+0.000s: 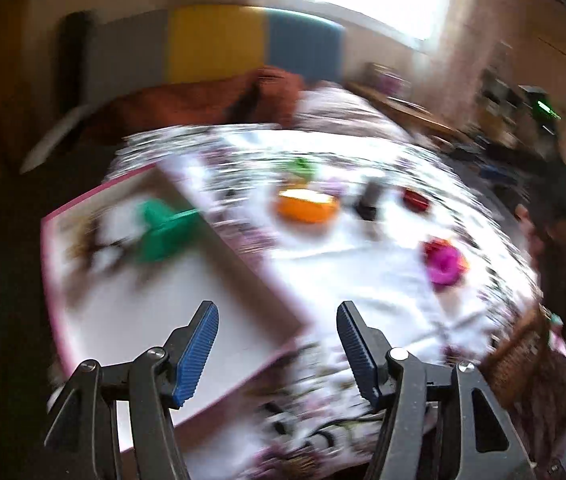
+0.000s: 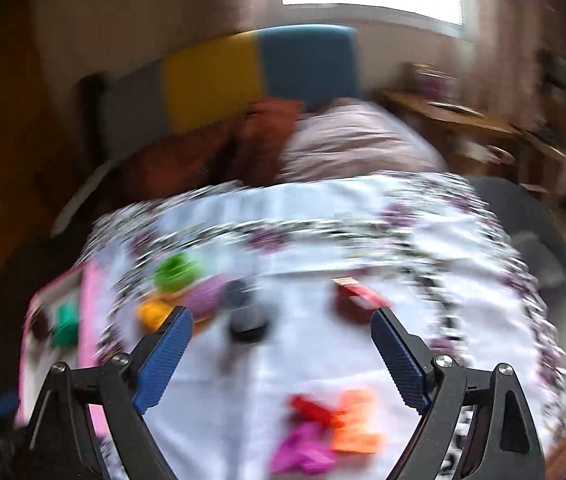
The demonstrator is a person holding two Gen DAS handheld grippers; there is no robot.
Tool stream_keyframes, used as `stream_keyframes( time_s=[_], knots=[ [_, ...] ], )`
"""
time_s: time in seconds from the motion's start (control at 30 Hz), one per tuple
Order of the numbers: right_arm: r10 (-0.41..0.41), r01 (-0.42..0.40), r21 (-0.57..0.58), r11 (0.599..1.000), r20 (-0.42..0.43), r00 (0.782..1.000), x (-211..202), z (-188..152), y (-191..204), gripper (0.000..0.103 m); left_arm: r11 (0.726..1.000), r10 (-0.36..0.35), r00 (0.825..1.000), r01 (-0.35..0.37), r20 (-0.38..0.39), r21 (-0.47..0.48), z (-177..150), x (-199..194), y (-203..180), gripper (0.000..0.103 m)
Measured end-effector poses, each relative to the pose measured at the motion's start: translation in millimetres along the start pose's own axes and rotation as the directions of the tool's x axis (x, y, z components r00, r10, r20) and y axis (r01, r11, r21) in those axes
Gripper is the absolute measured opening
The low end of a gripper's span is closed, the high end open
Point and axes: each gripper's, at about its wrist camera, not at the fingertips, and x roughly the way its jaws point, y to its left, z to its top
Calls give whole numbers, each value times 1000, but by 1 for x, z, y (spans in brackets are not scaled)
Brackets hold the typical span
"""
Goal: Organize rigid objects
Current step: 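Reach the left gripper to the magenta cup and close on its rim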
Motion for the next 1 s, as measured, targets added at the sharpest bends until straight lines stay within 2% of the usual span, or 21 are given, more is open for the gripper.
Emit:
stream_keyframes(
  time_s=[0.13, 0.2, 0.33, 0.37, 0.4, 0.43, 0.5, 0.7, 0.8, 1.0],
  knots=[
    [-119, 114, 136, 984, 27, 993, 0, 5, -52, 92, 983, -151, 987, 155, -44, 99, 16, 25, -44, 61],
    [-131, 122, 202, 972, 31, 991, 1, 3, -72, 92, 966, -205, 976, 213, -68, 147, 22, 40, -68, 56],
    [-39, 11, 382, 924, 66, 997, 3, -4, -103, 92, 925, -299, 947, 318, -118, 207, 29, 66, -113, 46],
    [-6, -31, 455, 890, 79, 997, 6, -10, -113, 93, 917, -314, 941, 335, -125, 218, 30, 70, -120, 45],
    [0, -38, 511, 859, 74, 997, 10, -18, -120, 92, 908, -326, 936, 349, -129, 234, 31, 74, -130, 44],
    [-31, 3, 523, 852, 43, 999, 12, -19, -121, 92, 902, -335, 934, 357, -128, 243, 29, 77, -136, 42],
    [-22, -44, 523, 851, 119, 993, 4, -19, -121, 93, 893, -341, 929, 369, -145, 259, 30, 88, -147, 40],
    [12, -99, 543, 834, 161, 987, 0, -24, -126, 93, 870, -375, 905, 418, -199, 262, 38, 121, -164, 37],
    [14, -108, 557, 823, 170, 985, 0, -26, -129, 93, 865, -380, 896, 432, -229, 257, 40, 134, -167, 36],
    [24, -105, 550, 829, 152, 988, 3, -24, -128, 93, 854, -391, 882, 454, -264, 252, 40, 154, -178, 35]
  ],
)
